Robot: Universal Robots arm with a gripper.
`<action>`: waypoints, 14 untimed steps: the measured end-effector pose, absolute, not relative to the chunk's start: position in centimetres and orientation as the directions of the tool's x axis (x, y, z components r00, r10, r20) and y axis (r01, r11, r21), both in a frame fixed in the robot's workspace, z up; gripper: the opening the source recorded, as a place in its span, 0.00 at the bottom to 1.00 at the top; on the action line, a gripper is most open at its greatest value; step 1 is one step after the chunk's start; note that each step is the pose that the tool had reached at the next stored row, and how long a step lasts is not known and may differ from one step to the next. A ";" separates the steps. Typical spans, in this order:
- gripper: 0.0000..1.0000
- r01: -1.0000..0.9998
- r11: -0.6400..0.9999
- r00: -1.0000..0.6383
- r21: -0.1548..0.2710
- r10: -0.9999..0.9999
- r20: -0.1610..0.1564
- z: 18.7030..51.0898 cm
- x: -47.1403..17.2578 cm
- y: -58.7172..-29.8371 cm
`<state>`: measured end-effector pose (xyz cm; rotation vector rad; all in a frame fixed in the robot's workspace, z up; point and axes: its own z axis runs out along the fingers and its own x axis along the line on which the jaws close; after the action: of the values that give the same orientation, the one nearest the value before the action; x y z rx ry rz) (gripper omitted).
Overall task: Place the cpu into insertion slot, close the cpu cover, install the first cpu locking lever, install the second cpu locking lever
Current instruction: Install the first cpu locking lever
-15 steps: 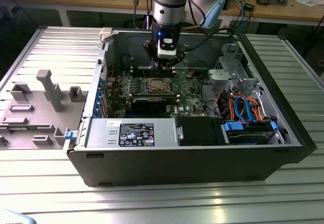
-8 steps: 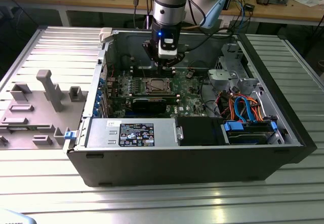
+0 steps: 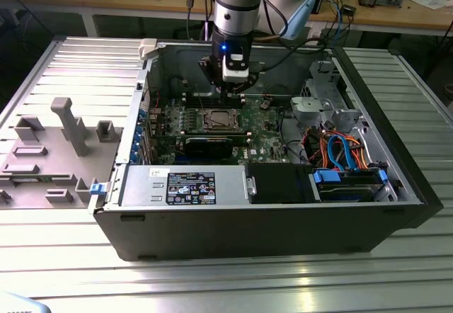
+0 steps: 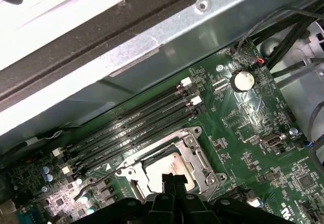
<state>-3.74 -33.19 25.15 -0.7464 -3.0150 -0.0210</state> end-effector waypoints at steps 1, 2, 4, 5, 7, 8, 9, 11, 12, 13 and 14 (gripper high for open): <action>0.11 0.463 0.886 -0.886 0.005 0.462 0.038 25.2 -3.7 -33.2; 0.11 0.460 0.888 -0.887 0.005 0.460 0.038 25.2 -3.7 -33.2; 0.11 0.457 0.890 -0.889 0.005 0.456 0.038 25.2 -3.7 -33.2; 0.11 0.455 0.890 -0.890 0.005 0.455 0.038 25.2 -3.7 -33.2; 0.11 0.452 0.892 -0.892 0.005 0.451 0.038 25.2 -3.7 -33.2; 0.11 0.450 0.893 -0.893 0.005 0.449 0.038 25.2 -3.7 -33.2; 0.11 0.448 0.894 -0.893 0.005 0.448 0.038 25.2 -3.7 -33.2; 0.11 0.444 0.896 -0.895 0.005 0.444 0.038 25.2 -3.7 -33.2; 0.11 0.443 0.897 -0.896 0.005 0.442 0.038 25.2 -3.7 -33.2; 0.11 0.440 0.898 -0.897 0.005 0.440 0.038 25.2 -3.7 -33.2; 0.11 0.439 0.899 -0.898 0.005 0.438 0.038 25.2 -3.7 -33.2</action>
<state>-3.72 -33.19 25.15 -0.6995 -3.0259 -0.0204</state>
